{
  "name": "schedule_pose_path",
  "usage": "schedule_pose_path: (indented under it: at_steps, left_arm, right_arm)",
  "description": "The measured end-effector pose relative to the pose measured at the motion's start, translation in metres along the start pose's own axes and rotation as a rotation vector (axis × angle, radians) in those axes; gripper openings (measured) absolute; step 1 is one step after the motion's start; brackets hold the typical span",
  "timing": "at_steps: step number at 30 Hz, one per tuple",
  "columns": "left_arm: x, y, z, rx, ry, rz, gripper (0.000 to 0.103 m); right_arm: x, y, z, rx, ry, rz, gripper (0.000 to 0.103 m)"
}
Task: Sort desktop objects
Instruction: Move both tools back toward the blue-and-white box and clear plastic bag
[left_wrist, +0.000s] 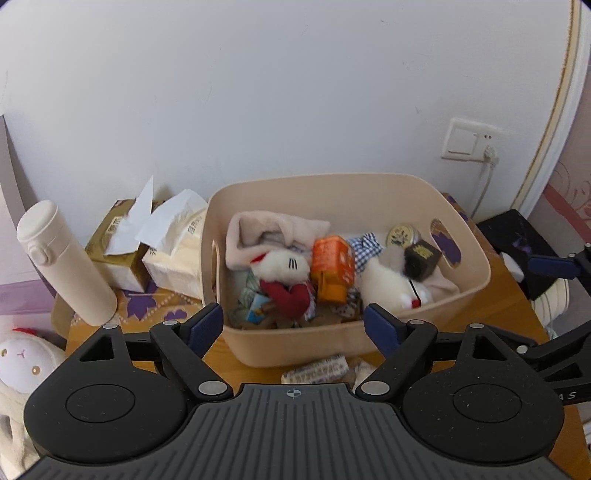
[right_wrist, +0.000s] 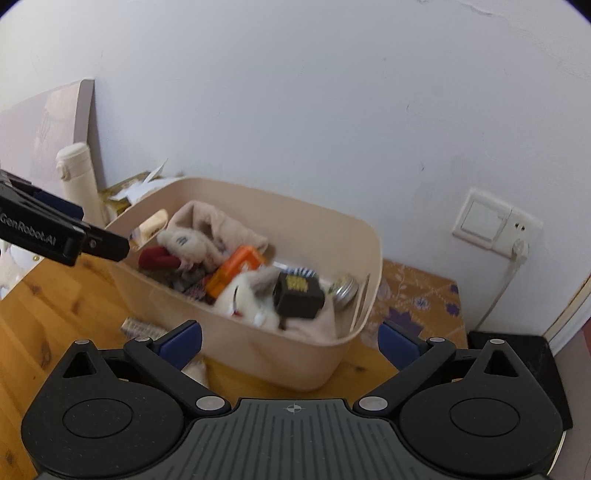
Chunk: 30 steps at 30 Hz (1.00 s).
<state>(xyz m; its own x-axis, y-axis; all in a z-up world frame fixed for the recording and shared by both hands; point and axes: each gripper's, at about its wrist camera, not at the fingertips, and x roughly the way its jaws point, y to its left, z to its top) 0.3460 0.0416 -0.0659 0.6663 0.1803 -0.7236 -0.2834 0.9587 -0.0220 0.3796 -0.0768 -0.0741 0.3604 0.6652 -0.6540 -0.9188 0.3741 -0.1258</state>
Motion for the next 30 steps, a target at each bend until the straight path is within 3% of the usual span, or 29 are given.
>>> schedule_pose_path:
  at_steps: [12,21,30]
  left_arm:
    - [0.015,0.011,-0.044,0.029,0.102,-0.009,0.085]
    - [0.047,0.005,-0.061,0.180,0.135,-0.037,0.085]
    - [0.083,-0.001,-0.067,0.307,0.151,-0.078,0.085]
  right_arm:
    - [0.008,0.010,-0.042,-0.037,0.121,0.036,0.103]
    - [0.033,0.019,-0.063,-0.067,0.195,0.090,0.103]
    - [0.056,0.035,-0.067,-0.138,0.201,0.171,0.103]
